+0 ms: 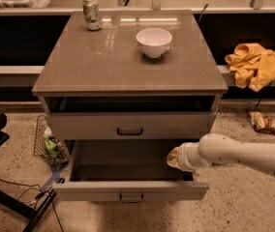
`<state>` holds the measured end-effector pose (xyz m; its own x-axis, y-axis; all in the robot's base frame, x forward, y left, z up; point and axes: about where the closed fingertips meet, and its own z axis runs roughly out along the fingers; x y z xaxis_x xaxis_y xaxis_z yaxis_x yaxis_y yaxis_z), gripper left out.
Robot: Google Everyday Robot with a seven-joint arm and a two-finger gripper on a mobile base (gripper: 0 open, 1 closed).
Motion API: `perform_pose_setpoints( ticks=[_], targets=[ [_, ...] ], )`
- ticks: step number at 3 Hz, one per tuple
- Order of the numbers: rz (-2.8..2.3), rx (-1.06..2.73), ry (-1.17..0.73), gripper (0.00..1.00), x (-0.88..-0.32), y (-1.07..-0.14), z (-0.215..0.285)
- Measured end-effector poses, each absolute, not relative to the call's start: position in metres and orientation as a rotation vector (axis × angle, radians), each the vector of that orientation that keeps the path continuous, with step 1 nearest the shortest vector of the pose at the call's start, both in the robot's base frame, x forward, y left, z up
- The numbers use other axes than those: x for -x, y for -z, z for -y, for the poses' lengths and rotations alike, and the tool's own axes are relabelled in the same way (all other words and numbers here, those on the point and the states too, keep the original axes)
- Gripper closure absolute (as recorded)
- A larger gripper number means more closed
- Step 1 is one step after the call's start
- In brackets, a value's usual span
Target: Open middle drawer
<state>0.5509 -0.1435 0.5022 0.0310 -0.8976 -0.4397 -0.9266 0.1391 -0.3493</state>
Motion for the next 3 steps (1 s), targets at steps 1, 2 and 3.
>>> perform_pose_setpoints(
  ticks=[1,2,3],
  targets=[
    [-1.853,1.752,-0.058,1.0,-0.555,-0.501,0.142],
    [-1.864,1.76,-0.053,1.0,-0.556,-0.484,0.136],
    [-1.871,1.756,-0.048,1.0,-0.561,-0.466,0.13]
  ],
)
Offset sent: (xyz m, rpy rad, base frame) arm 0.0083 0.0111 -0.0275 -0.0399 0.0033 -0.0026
